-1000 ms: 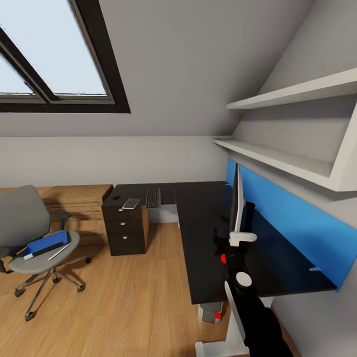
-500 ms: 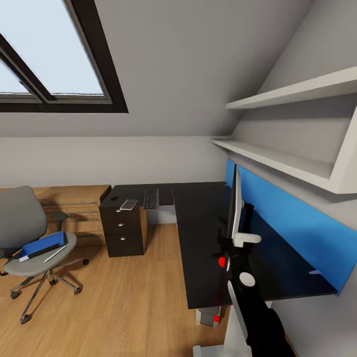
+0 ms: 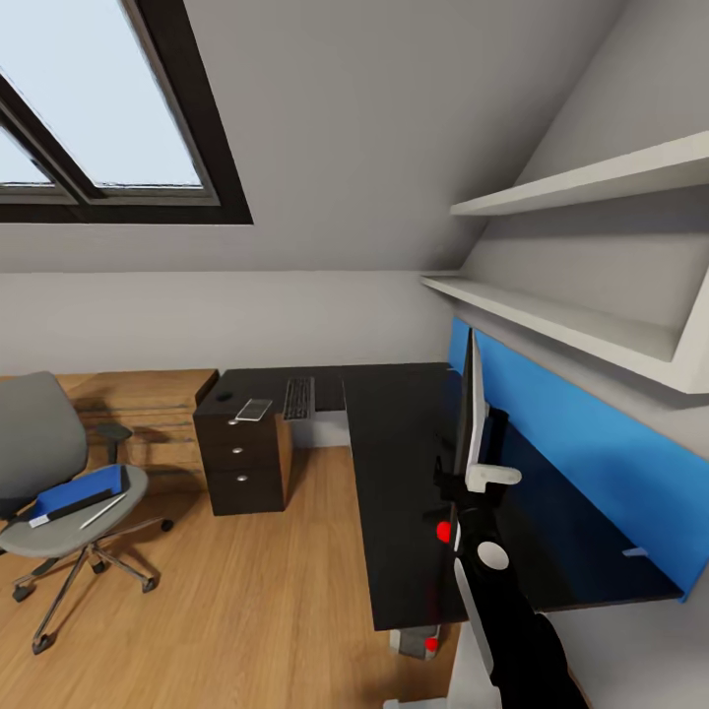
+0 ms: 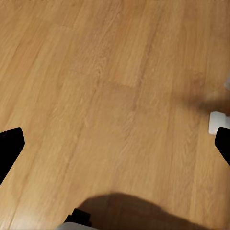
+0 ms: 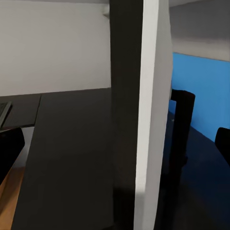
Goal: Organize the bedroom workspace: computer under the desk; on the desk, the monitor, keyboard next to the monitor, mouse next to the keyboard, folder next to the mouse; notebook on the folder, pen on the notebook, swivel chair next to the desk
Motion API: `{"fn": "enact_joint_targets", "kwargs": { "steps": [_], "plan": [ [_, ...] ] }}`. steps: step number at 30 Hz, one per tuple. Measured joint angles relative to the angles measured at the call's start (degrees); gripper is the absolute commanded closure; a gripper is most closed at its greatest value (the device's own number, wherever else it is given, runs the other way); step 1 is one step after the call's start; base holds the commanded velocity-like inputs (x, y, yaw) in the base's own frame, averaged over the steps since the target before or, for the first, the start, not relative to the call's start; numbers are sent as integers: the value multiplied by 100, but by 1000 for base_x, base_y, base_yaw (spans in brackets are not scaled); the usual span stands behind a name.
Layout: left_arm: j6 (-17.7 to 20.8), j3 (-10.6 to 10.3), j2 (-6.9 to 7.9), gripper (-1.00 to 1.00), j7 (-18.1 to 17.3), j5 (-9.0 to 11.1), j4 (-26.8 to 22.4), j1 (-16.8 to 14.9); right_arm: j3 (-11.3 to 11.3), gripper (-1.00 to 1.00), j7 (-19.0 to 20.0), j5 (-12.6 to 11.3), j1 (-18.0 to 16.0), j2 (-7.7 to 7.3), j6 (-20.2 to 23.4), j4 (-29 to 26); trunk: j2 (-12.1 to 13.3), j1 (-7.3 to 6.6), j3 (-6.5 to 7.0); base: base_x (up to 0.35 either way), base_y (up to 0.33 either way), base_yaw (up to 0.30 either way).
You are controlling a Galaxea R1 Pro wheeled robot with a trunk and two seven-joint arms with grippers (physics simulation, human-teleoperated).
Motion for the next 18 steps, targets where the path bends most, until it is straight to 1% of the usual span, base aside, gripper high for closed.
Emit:
{"fn": "enact_joint_targets", "kwargs": {
  "steps": [5, 12, 18],
  "plan": [
    [0, 3, 1, -100, 0, 0, 0, 1, 0, -100, 0, 0, 0, 0, 0, 12, -1, 0, 0, 32, 0, 0],
    [0, 3, 1, -100, 0, 0, 0, 4, 0, -100, 0, 0, 0, 0, -11, 28, 0, -2, 0, 172, 0, 0],
    [0, 4, 2, -100, 0, 0, 0, 3, 0, -100, 0, 3, 0, 0, -61, 38, -1, 0, 0, 74, 0, 0]
  ]
}}
